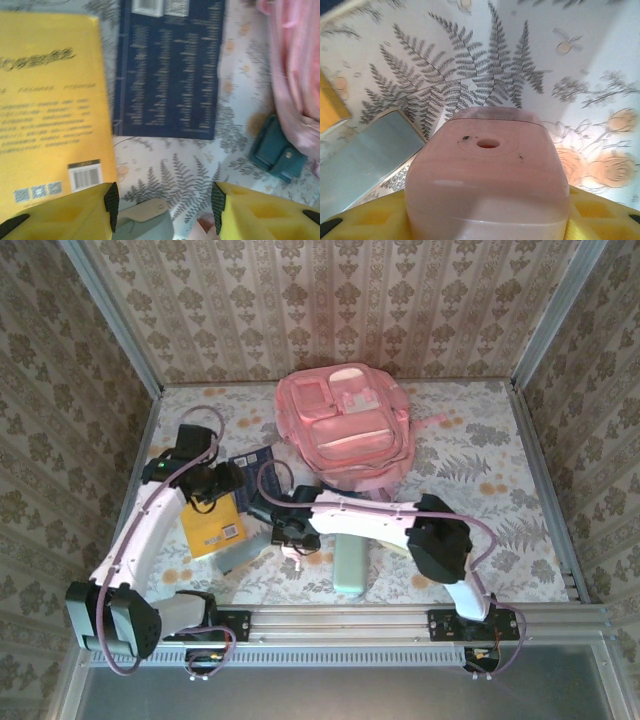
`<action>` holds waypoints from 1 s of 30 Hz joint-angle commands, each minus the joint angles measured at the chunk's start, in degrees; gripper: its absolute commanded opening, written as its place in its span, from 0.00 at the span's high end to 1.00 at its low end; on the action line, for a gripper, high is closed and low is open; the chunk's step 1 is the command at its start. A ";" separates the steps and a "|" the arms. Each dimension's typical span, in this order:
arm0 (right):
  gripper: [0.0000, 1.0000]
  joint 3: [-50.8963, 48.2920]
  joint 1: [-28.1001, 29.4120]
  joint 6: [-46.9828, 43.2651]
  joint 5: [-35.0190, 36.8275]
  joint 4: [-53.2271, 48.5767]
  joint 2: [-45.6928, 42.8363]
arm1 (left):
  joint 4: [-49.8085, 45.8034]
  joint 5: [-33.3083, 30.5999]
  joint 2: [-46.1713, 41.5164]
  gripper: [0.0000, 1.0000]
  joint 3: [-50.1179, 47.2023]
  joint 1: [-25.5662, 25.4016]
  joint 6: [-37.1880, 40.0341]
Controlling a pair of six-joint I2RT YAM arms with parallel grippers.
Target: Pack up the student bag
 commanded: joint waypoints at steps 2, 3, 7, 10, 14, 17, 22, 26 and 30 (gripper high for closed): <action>0.62 -6.29 -3.72 -5.42 4.63 0.73 -14.46 | 1.85 -4.22 5.14 0.47 8.32 -7.58 7.10; 0.63 -8.97 -5.27 -7.08 4.14 2.00 -17.48 | 2.90 -2.85 7.17 0.47 10.39 -9.25 9.62; 0.65 -19.24 -13.05 -13.44 2.57 6.01 -28.92 | 7.95 6.42 16.34 0.48 17.63 -13.67 17.43; 0.66 -26.76 -19.63 -18.45 0.35 9.74 -37.62 | 10.91 13.06 25.04 0.49 24.68 -14.67 21.91; 0.68 -34.09 -28.97 -23.52 -4.60 13.29 -45.85 | 9.79 19.56 39.00 0.50 37.82 -15.62 28.95; 0.68 -37.45 -35.03 -25.94 -7.38 13.78 -49.12 | 7.23 24.52 49.43 0.50 48.65 -15.69 32.01; 0.68 -42.25 -40.38 -28.61 -11.12 15.75 -52.46 | 2.07 25.84 63.97 0.50 66.26 -15.80 33.81; 0.68 -45.64 -42.28 -29.19 -12.58 17.46 -54.74 | 2.28 25.85 70.04 0.48 73.65 -15.69 33.85; 0.68 -46.92 -43.76 -30.21 -13.56 17.11 -55.32 | 2.26 30.97 73.98 0.48 77.03 -15.29 31.49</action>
